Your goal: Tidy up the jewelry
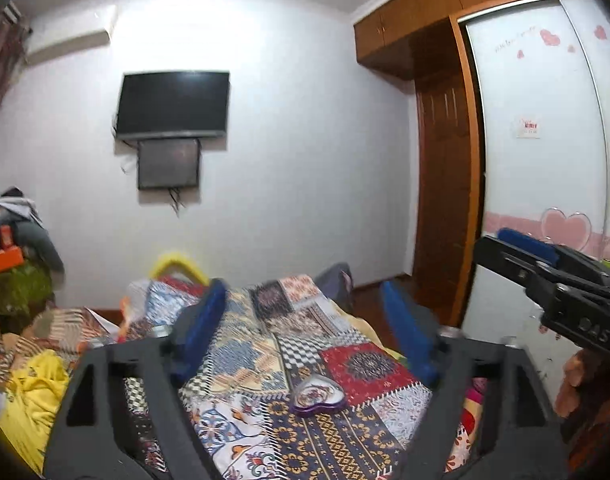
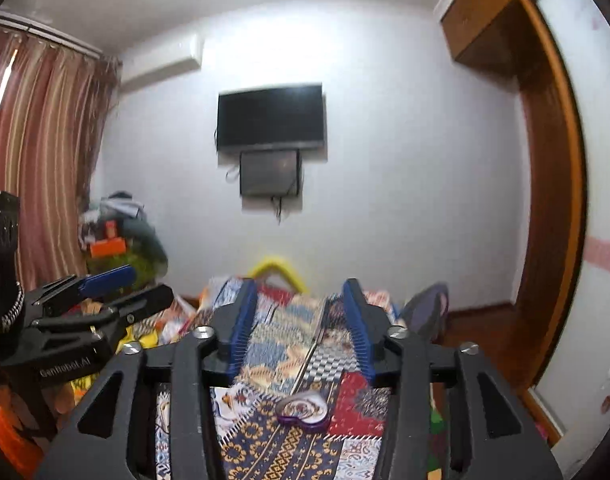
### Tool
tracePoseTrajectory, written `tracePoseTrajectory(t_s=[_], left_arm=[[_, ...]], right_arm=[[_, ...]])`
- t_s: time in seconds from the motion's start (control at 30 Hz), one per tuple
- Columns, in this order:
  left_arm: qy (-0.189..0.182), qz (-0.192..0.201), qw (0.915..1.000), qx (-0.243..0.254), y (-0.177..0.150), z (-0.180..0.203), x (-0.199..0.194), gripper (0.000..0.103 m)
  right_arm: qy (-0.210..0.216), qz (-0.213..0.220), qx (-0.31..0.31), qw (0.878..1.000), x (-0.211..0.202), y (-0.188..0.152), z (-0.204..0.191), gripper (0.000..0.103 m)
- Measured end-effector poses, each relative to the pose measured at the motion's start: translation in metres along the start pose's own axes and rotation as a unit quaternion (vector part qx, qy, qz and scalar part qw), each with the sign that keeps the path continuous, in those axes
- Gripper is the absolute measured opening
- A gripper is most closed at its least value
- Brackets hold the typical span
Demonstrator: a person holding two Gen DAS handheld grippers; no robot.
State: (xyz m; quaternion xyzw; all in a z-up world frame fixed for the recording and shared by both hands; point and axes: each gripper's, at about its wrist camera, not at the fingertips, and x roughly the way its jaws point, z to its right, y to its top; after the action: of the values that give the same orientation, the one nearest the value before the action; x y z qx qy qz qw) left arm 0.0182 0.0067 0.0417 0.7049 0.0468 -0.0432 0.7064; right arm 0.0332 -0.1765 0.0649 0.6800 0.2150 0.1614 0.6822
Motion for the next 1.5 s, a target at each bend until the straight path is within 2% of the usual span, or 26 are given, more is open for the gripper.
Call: tracePoseTrajectory(t_s=[0.03, 0.07, 0.13, 0.27, 0.37, 1.5], left_arm=[[0.002, 0.009, 1.0, -0.003, 0.0, 0.0, -0.006, 0.099], [0.0, 0.014, 0.9999, -0.009, -0.001, 0.0, -0.012, 0.101], [0.0, 0.015, 0.9997, -0.017, -0.003, -0.001, -0.019, 0.101], [0.018, 0.015, 0.9995, -0.019, -0.009, 0.0, -0.026, 0.102], [0.021, 0.013, 0.9995, -0.02, -0.012, 0.002, -0.031, 0.102], [0.022, -0.009, 0.9995, -0.022, -0.022, 0.004, -0.02, 0.103]], right_arm=[[-0.004, 0.005, 0.0, 1.0, -0.001, -0.001, -0.001, 0.062], [-0.012, 0.013, 0.0, 1.0, -0.007, -0.002, -0.004, 0.072], [-0.024, 0.02, 0.0, 1.0, -0.01, -0.005, -0.007, 0.085], [-0.045, 0.024, 0.004, 0.999, -0.007, -0.01, -0.008, 0.103], [-0.057, 0.022, 0.001, 0.998, -0.009, -0.01, -0.009, 0.103], [-0.056, -0.015, 0.019, 0.998, -0.022, -0.015, 0.0, 0.103]])
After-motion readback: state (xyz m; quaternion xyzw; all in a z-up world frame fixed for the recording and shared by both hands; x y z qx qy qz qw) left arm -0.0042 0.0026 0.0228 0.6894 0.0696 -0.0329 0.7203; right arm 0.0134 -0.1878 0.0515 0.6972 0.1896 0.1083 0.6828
